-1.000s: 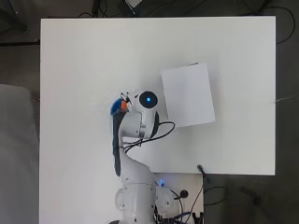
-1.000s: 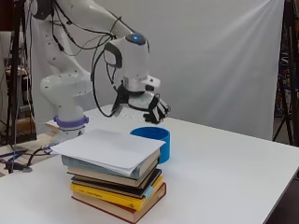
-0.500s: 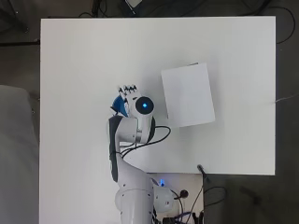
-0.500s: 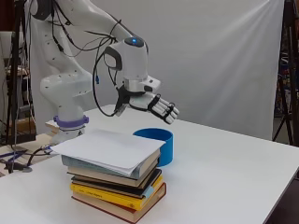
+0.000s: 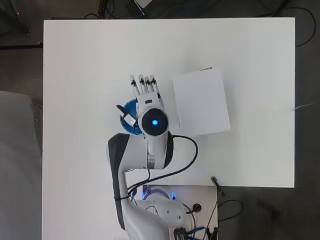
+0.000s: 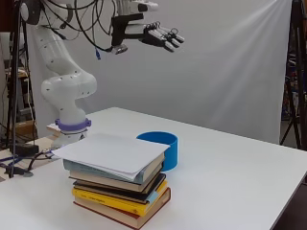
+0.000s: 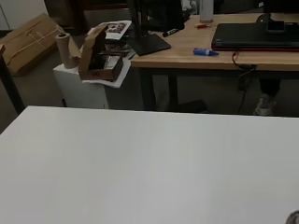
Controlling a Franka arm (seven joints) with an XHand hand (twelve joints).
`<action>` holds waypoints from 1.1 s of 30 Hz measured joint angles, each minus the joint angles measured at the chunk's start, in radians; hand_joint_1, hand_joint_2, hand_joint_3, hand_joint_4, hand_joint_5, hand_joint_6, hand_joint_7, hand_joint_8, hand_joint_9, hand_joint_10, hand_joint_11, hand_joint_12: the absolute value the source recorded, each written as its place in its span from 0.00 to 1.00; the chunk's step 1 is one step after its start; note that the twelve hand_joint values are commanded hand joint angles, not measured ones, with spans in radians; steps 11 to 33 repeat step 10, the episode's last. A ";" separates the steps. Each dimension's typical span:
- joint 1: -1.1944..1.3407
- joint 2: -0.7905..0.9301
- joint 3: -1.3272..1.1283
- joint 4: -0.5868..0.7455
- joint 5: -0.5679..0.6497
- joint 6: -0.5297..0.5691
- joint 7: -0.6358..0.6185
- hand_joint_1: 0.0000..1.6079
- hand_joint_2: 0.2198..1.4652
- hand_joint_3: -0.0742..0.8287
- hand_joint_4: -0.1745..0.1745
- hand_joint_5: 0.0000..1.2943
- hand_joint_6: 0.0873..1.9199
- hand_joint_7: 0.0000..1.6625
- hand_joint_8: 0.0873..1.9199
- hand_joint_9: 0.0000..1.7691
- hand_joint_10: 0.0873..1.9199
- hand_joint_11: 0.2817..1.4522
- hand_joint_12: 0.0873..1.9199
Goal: Teleoperate dual arm-hand system to pick and place objects
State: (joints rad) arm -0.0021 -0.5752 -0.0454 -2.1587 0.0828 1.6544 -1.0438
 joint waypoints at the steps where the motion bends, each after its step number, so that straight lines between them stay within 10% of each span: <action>1: -0.002 0.000 -0.001 0.006 -0.026 -0.004 0.015 0.12 0.61 0.09 0.61 0.22 0.00 0.29 0.00 0.36 0.00 0.18 0.00; 33: -0.009 0.049 -0.062 0.023 -0.076 0.015 0.019 0.17 0.66 0.10 0.71 0.24 0.00 0.19 0.00 0.23 0.00 0.13 0.00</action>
